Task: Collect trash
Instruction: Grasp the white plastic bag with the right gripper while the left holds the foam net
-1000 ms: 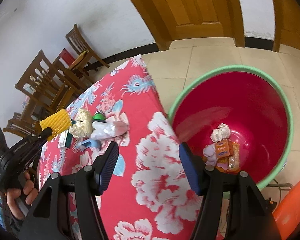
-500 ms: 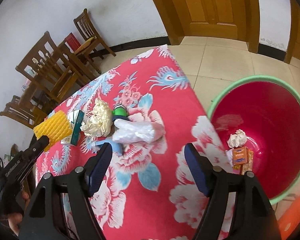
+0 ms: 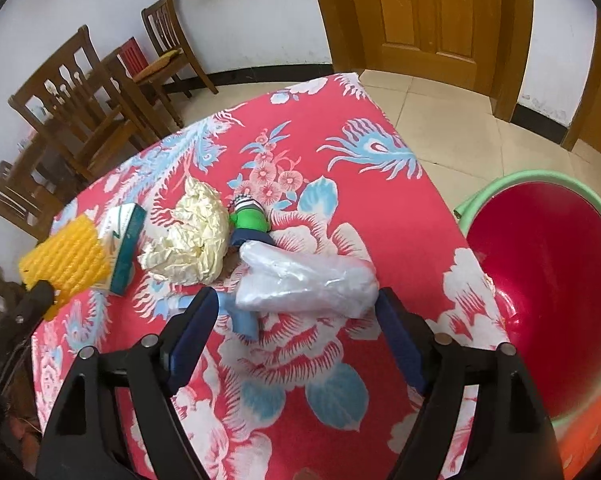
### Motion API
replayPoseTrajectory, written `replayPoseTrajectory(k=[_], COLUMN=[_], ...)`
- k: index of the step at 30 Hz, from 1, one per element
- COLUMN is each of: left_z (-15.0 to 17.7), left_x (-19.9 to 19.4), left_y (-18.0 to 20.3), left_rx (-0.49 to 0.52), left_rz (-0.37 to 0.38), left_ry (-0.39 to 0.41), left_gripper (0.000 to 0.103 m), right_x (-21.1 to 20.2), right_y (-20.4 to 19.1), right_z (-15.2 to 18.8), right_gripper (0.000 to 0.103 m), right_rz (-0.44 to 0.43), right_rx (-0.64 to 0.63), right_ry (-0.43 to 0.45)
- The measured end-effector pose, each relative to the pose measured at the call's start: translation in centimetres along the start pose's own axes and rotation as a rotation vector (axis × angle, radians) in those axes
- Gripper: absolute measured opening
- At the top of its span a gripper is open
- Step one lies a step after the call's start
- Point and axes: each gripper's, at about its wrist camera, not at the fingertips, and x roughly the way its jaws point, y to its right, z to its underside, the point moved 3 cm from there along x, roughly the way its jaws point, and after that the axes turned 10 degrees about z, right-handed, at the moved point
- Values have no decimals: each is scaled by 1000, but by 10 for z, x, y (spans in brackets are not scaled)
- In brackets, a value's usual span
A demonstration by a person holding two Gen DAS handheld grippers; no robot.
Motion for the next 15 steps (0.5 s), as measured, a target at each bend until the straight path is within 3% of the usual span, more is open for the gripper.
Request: replayPoseTrajectory(k=[15], left_z=[3], left_x=[-8], left_y=[10], left_rx=[18], left_rz=[26], left_ry=[3], left_gripper=[12], right_x=[-4], right_y=[5], right_z=[3], right_gripper=[71], right_rz=[0], right_rx=[-19], right_ry=[52])
